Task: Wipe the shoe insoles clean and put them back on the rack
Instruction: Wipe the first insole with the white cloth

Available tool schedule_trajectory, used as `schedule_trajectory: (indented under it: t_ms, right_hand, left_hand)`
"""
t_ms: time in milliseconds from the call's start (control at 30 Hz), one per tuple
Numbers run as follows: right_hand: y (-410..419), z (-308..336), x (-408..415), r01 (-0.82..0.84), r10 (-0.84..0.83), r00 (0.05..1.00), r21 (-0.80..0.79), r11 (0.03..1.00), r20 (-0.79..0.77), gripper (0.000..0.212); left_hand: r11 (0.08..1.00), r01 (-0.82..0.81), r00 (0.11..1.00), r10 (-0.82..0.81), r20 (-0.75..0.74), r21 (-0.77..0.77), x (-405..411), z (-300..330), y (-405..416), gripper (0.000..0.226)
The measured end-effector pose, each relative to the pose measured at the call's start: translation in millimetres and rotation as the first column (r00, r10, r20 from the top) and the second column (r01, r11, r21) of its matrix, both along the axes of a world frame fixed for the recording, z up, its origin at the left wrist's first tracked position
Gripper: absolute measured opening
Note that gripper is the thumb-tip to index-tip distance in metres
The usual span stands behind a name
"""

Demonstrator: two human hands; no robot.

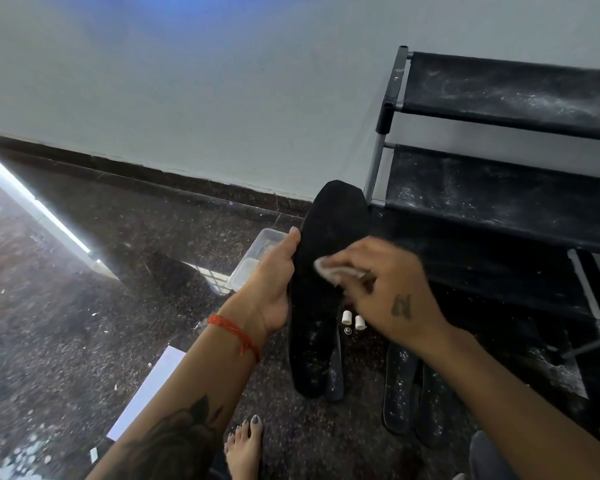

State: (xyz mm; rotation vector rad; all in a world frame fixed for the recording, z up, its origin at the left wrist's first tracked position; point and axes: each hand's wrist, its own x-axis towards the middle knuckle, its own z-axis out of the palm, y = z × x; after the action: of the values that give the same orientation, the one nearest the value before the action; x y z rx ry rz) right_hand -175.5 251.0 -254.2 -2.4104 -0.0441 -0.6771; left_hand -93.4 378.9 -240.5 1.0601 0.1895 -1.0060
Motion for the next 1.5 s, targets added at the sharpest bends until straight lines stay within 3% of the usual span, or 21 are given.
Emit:
schedule_trajectory:
  t_ms: [100,200,267,367,467,567,600,667,733,800,867,967,1067,1133,1200,1300,1500]
  right_hand:
    - [-0.5,-4.7,2.6,-0.028,0.025,0.996,-0.035,0.999,-0.087,0.021]
    - [-19.5,-3.1,4.7,0.199,-0.204,0.977,-0.075,0.977,-0.067,0.019]
    - [-28.3,0.3,4.7,0.34,-0.34,0.94,-0.012,0.94,-0.003,0.021]
    - [-18.3,3.5,3.9,0.222,-0.23,0.973,0.174,0.959,0.025,0.017]
    - [-5.6,-2.2,2.5,0.056,-0.048,0.996,0.112,0.992,-0.074,0.014]
    - [-20.1,-1.9,6.2,0.281,-0.276,0.953,0.023,0.959,-0.125,0.016]
    - [-26.2,1.0,6.8,0.374,-0.36,0.922,0.084,0.924,-0.142,0.016]
    - [-31.6,8.3,6.3,0.415,-0.351,0.909,0.435,0.799,-0.223,0.014]
    - [-22.7,16.0,6.0,0.313,-0.136,0.948,0.768,0.56,-0.287,0.015]
    - [-10.4,16.5,5.8,0.27,0.023,0.948,0.842,0.467,-0.317,0.015]
    - [-3.2,15.1,7.8,0.273,0.011,0.947,0.822,0.5,-0.322,0.013]
    - [-11.6,11.2,15.0,0.337,-0.183,0.941,0.786,0.519,-0.283,0.013]
    - [-19.8,7.2,18.6,0.365,-0.243,0.931,0.727,0.581,-0.273,0.015]
    - [-18.9,5.1,17.7,0.375,-0.289,0.927,0.581,0.722,-0.24,0.014]
    - [-20.3,5.1,16.8,0.383,-0.374,0.923,0.326,0.864,-0.095,0.015]
    - [-22.6,2.5,18.6,0.393,-0.395,0.917,0.049,0.918,0.058,0.02]
    - [-12.2,6.0,24.5,0.231,-0.226,0.973,0.14,0.963,-0.056,0.019]
  left_hand:
    - [1.0,-0.021,1.0,0.021,-0.001,0.009,1.1,-1.4,-0.6,0.06]
    - [0.999,-0.019,0.999,0.018,-0.026,-0.026,-0.1,0.5,-0.1,0.061]
    - [0.999,-0.013,0.999,0.011,-0.034,-0.05,-0.5,2.1,-0.1,0.061]
    - [0.998,-0.013,1.0,0.012,-0.022,-0.056,-0.8,2.5,0.3,0.06]
    - [0.999,-0.008,1.0,0.008,-0.011,-0.032,0.1,1.5,0.4,0.06]
    - [0.999,-0.013,1.0,0.012,-0.016,-0.042,1.4,-1.1,1.5,0.062]
    - [0.999,-0.014,1.0,0.014,-0.02,-0.05,1.7,-1.2,1.7,0.062]
    - [0.998,-0.01,1.0,0.009,-0.022,-0.062,2.2,-1.7,1.6,0.062]
    - [0.998,-0.001,1.0,0.001,-0.007,-0.064,1.4,-1.3,1.0,0.062]
    - [0.998,0.019,1.0,-0.018,0.013,-0.067,0.0,-1.2,-0.5,0.062]
    - [0.996,0.045,0.998,-0.042,0.045,-0.076,-2.2,-0.7,-2.4,0.063]
    - [0.989,0.122,0.99,-0.115,0.087,-0.083,-5.5,-0.2,-3.4,0.068]
    - [0.975,0.202,0.974,-0.19,0.126,-0.089,-11.5,2.1,-6.7,0.07]
    - [0.973,0.201,0.975,-0.187,0.124,-0.114,-14.5,5.7,-8.7,0.074]
    - [0.976,0.182,0.977,-0.165,0.131,-0.123,-15.1,5.0,-10.0,0.076]
    - [0.975,0.185,0.974,-0.164,0.159,-0.127,-15.6,3.5,-11.0,0.076]
    - [0.962,0.197,0.975,-0.172,0.143,-0.186,-12.1,1.0,-4.1,0.059]
